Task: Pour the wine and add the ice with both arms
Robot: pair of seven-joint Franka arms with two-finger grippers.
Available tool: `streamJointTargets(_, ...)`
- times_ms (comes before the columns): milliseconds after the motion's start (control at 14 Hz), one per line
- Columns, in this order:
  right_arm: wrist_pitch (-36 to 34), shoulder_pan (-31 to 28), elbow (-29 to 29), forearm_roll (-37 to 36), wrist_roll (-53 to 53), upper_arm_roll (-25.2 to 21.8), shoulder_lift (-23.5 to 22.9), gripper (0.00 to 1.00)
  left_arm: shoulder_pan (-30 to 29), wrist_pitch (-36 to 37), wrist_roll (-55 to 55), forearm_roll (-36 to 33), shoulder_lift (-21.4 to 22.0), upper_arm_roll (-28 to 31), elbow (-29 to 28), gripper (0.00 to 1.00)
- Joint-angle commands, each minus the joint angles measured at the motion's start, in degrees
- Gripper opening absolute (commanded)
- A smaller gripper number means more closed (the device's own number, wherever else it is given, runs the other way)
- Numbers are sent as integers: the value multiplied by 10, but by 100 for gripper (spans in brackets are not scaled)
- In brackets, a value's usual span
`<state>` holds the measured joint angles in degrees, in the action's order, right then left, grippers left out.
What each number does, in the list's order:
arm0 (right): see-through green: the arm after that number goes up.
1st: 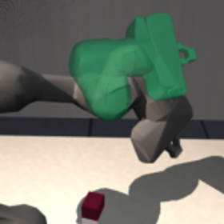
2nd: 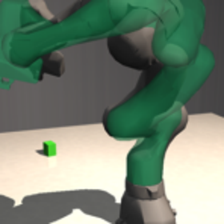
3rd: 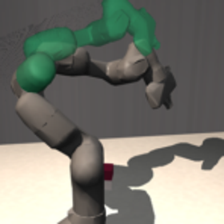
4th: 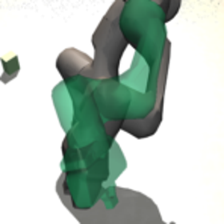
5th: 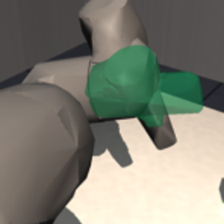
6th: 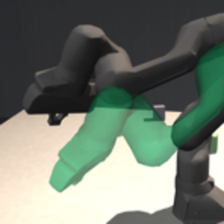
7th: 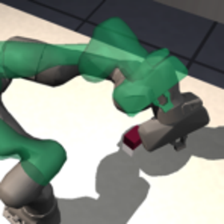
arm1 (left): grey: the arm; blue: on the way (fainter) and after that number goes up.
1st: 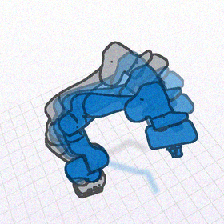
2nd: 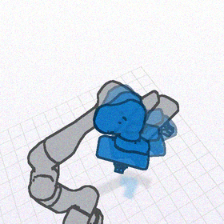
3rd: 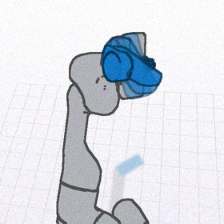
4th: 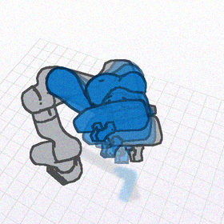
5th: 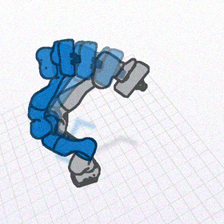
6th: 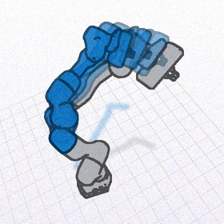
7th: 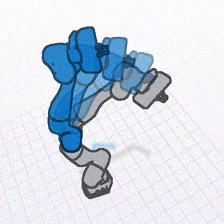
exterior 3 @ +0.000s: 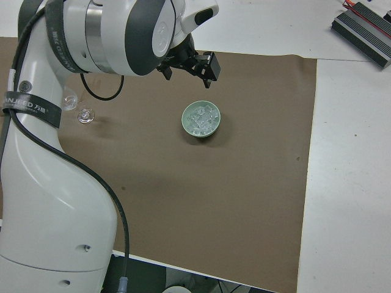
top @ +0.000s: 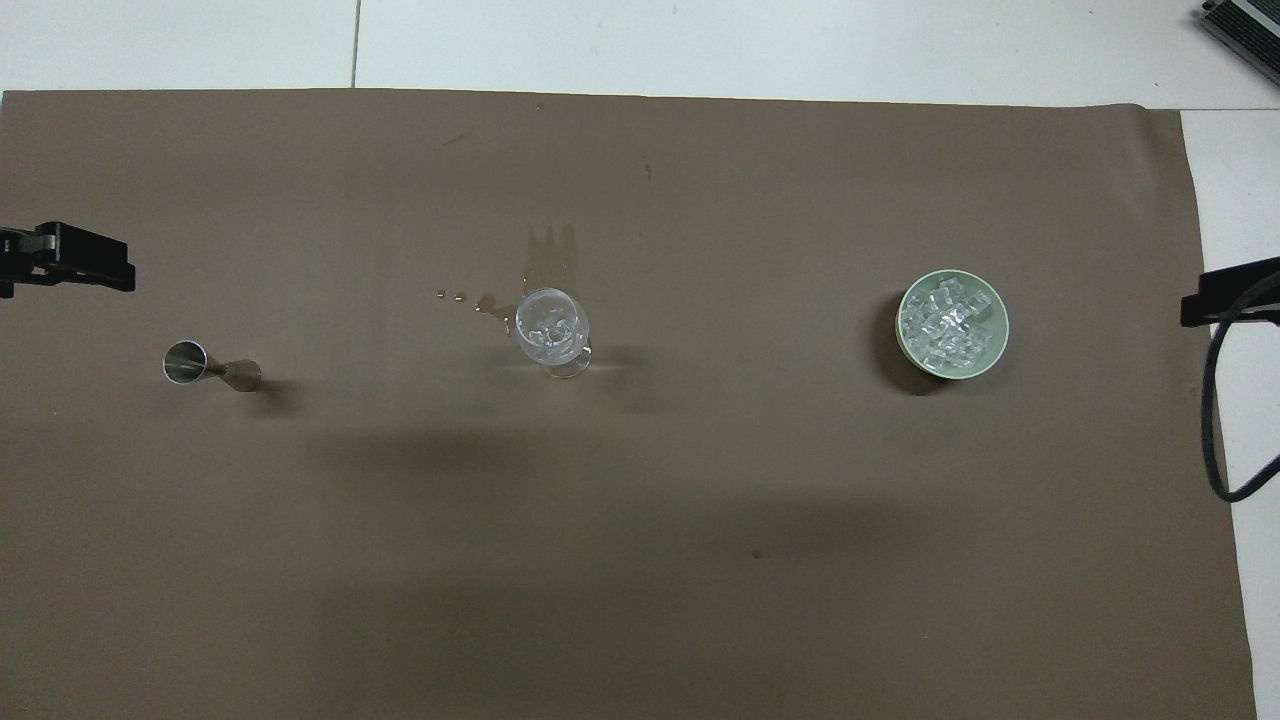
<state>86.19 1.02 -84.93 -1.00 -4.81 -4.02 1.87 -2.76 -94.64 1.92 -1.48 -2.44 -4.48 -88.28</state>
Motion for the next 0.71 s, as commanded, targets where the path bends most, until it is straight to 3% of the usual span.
streamJointTargets(0,-28,-1,-21,19,15,-1,16,100,-2,0,1,5,-5,-2,8,100)
streamJointTargets(642,-23,13,-27,19,11,-7,19,100,1,0,2,3,-5,-2,8,100)
